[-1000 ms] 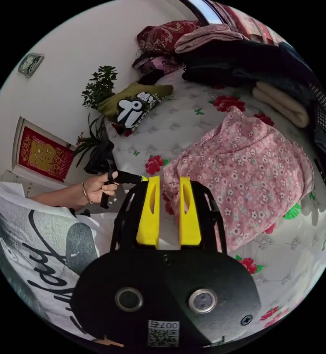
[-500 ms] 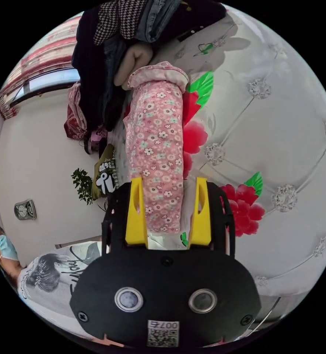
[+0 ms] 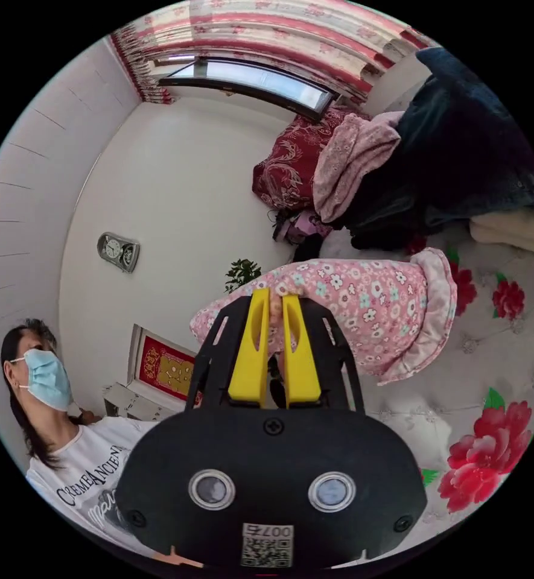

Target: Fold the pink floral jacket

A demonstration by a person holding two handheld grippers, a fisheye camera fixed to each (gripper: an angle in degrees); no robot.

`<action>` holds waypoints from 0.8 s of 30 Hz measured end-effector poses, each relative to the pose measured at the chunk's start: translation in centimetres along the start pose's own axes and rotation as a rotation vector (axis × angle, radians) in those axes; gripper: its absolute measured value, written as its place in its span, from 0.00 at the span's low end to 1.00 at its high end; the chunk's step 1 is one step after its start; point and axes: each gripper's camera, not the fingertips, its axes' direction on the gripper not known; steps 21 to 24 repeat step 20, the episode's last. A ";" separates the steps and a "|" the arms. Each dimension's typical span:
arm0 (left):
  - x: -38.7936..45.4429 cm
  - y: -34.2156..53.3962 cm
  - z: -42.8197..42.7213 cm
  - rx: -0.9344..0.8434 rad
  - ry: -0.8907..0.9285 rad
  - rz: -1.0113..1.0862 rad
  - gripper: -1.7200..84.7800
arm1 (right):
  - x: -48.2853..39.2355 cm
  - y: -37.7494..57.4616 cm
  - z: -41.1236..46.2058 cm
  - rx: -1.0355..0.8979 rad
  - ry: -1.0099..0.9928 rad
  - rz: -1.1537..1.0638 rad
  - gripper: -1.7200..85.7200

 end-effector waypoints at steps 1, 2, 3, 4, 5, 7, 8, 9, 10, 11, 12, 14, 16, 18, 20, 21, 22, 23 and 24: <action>1.6 -1.0 -2.0 0.019 -0.031 0.029 0.02 | -1.1 -0.8 1.8 -0.007 -0.018 -0.022 0.03; 4.6 -2.3 -5.9 0.053 -0.104 0.074 0.02 | -3.2 -2.0 5.6 -0.031 -0.046 -0.066 0.03; 7.2 -2.8 -9.5 0.079 -0.190 0.093 0.02 | -4.8 -2.6 9.3 -0.066 -0.057 -0.094 0.04; 8.4 -2.8 -11.2 0.088 -0.237 0.096 0.03 | -5.4 -2.8 11.1 -0.084 -0.059 -0.099 0.04; 10.2 -2.2 -14.3 0.097 -0.342 0.091 0.04 | -6.2 -2.7 14.6 -0.124 -0.060 -0.099 0.04; 11.5 -0.2 -18.3 0.098 -0.513 0.012 0.06 | -6.4 -1.8 19.5 -0.188 -0.013 -0.082 0.05; 11.5 2.1 -20.9 0.118 -0.630 -0.093 0.07 | -6.0 -0.6 22.5 -0.249 0.057 -0.078 0.05; 11.5 5.4 -23.4 0.151 -0.712 -0.205 0.08 | -5.3 1.0 25.2 -0.346 0.136 -0.097 0.05; 11.6 7.3 -24.6 0.168 -0.741 -0.248 0.09 | -4.9 1.9 26.4 -0.401 0.184 -0.125 0.05; 12.5 11.7 -26.4 0.194 -0.797 -0.305 0.09 | -4.2 4.1 28.4 -0.519 0.319 -0.194 0.05; 13.8 16.5 -27.6 0.207 -0.849 -0.357 0.09 | -3.6 6.5 29.7 -0.627 0.458 -0.278 0.05; 16.2 23.9 -27.8 0.192 -0.896 -0.436 0.09 | -2.4 10.3 30.6 -0.777 0.632 -0.369 0.05; 19.1 30.9 -26.4 0.174 -0.894 -0.520 0.08 | -1.4 13.8 30.4 -0.920 0.709 -0.436 0.04; 23.6 38.2 -23.2 0.175 -0.809 -0.604 0.07 | -0.6 18.2 29.0 -1.062 0.810 -0.499 0.04; 27.7 41.1 -20.2 0.177 -0.776 -0.596 0.06 | -0.6 21.0 27.8 -1.133 0.852 -0.530 0.03; 27.7 41.1 -20.2 0.177 -0.776 -0.596 0.06 | -0.6 21.0 27.8 -1.133 0.852 -0.530 0.03; 27.7 41.1 -20.2 0.177 -0.776 -0.596 0.06 | -0.6 21.0 27.8 -1.133 0.852 -0.530 0.03; 27.7 41.1 -20.2 0.177 -0.776 -0.596 0.06 | -0.6 21.0 27.8 -1.133 0.852 -0.530 0.03; 27.7 41.1 -20.2 0.177 -0.776 -0.596 0.06 | -0.6 21.0 27.8 -1.133 0.852 -0.530 0.03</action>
